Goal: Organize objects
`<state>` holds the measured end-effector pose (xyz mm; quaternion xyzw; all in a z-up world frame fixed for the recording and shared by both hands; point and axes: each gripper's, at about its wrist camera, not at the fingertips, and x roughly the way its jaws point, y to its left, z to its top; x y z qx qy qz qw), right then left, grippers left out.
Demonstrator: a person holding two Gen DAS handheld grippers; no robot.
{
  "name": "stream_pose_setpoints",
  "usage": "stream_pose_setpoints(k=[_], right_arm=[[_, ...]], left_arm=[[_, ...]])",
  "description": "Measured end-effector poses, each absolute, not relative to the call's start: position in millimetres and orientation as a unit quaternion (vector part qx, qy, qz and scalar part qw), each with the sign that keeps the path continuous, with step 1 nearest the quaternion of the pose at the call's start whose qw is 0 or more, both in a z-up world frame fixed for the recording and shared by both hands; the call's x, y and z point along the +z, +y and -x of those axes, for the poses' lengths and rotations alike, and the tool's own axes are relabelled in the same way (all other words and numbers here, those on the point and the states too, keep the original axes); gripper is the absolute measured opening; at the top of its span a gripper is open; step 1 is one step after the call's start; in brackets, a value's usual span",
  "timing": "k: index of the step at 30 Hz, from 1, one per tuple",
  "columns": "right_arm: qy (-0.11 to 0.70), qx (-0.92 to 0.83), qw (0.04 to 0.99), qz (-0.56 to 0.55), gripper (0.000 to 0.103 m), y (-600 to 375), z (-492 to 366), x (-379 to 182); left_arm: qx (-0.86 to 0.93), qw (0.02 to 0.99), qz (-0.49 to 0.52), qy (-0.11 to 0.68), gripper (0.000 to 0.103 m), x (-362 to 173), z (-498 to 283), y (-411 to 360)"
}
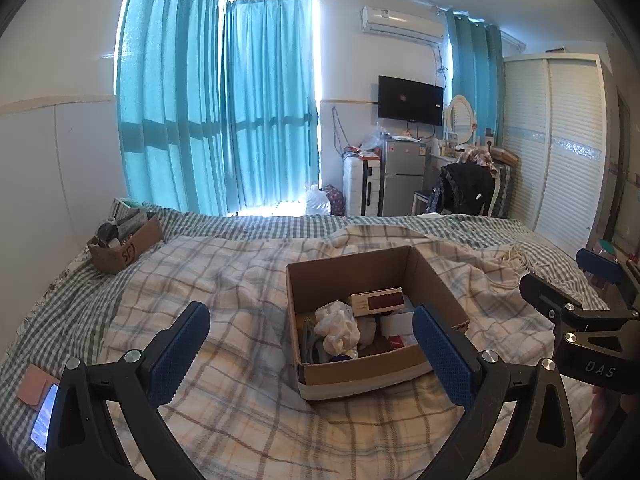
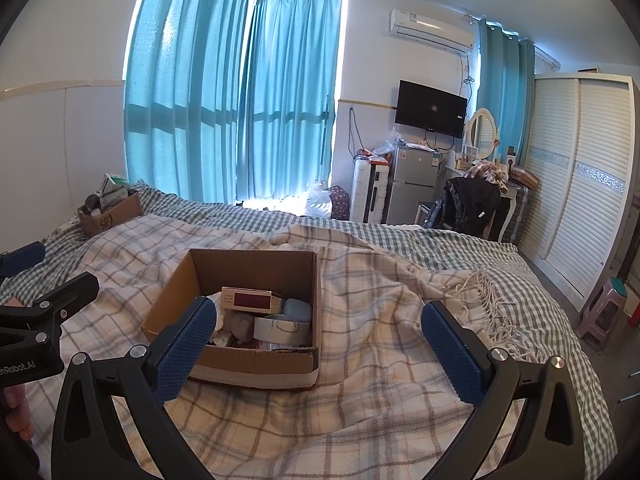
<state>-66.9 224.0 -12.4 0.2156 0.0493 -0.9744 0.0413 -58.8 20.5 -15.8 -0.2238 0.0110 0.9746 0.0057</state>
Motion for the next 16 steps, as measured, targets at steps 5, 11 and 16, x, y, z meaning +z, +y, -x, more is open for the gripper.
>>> stream_pose_setpoints(k=[5,11,16], right_arm=[[0.049,-0.974,0.041,-0.217,0.103,223.8,66.8,-13.1],[0.049,-0.973,0.041,-0.22,0.103,223.9,66.8,-14.1],[0.048,-0.974,0.041,-0.219,0.103,223.7,67.0,-13.9]], left_arm=[[0.974,0.004,0.225,0.011,0.103,-16.6,59.4,20.0],[0.974,0.003,0.225,0.009,0.103,-18.1,59.3,19.9],[0.974,0.003,0.227,0.009,0.103,-19.5,59.3,19.9]])
